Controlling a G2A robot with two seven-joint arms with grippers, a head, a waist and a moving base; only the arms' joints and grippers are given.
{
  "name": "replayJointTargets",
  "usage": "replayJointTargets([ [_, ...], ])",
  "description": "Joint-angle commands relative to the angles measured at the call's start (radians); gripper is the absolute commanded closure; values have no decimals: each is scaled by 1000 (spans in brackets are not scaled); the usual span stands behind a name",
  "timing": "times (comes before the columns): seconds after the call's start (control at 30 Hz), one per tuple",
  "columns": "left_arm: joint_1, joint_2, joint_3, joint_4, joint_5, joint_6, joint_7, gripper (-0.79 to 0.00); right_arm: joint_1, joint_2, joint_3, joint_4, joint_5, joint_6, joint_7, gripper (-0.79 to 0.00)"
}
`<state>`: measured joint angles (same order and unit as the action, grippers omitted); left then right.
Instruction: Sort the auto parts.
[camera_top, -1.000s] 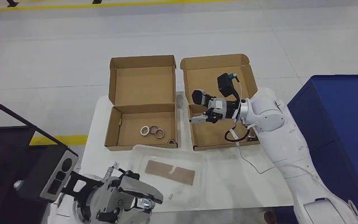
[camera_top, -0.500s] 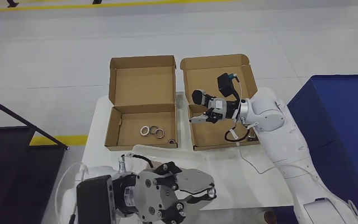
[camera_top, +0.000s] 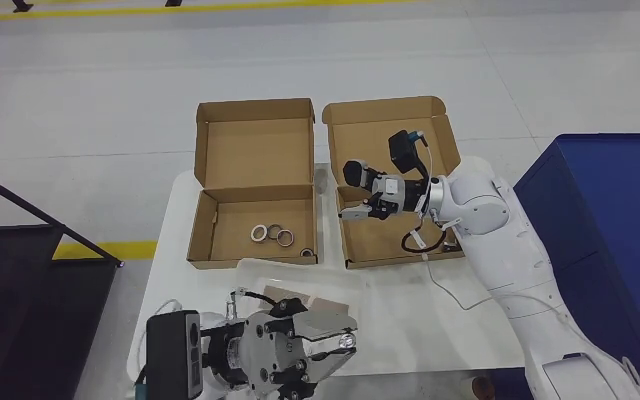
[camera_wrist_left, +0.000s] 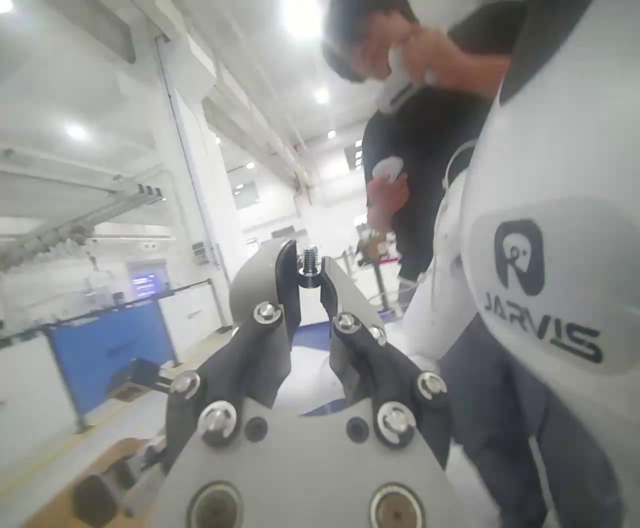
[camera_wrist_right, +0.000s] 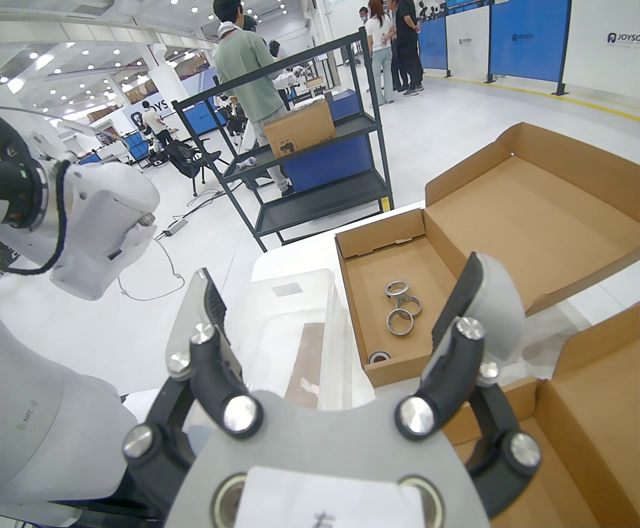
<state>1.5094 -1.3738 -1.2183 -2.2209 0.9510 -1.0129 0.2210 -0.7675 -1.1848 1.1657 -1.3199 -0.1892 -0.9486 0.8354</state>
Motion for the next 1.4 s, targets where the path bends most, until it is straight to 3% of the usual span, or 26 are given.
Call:
replayJointTargets([
  [0.0, -14, 18, 32, -10, -317, 16, -133, 0, 0, 0, 0, 0, 0, 0, 0, -785],
  [0.2, 35, 73, 92, -129, -901, 225, -499, 0, 0, 0, 0, 0, 0, 0, 0, -785],
  [0.3, 29, 94, 84, -129, -1145, 310, -640, 0, 0, 0, 0, 0, 0, 0, 0, -785],
  [0.47, 17, 117, 49, -129, -1372, 487, -834, 0, 0, 0, 0, 0, 0, 0, 0, -785],
  [0.67, -5, 134, 70, -129, -1555, 805, -1003, 0, 0, 0, 0, 0, 0, 0, 0, -785],
  [0.73, -9, 138, 81, -129, -1614, 920, -1025, 0, 0, 0, 0, 0, 0, 0, 0, -785],
  [0.87, -32, 138, 90, -129, -1749, 1054, -1022, 0, 0, 0, 0, 0, 0, 0, 0, -785],
  [1.17, -70, 128, 121, -129, -2118, 1255, -920, 0, 0, 0, 0, 0, 0, 0, 0, -785],
  [1.37, -88, 124, 106, -129, -2306, 1333, -869, 0, 0, 0, 0, 0, 0, 0, 0, -785],
])
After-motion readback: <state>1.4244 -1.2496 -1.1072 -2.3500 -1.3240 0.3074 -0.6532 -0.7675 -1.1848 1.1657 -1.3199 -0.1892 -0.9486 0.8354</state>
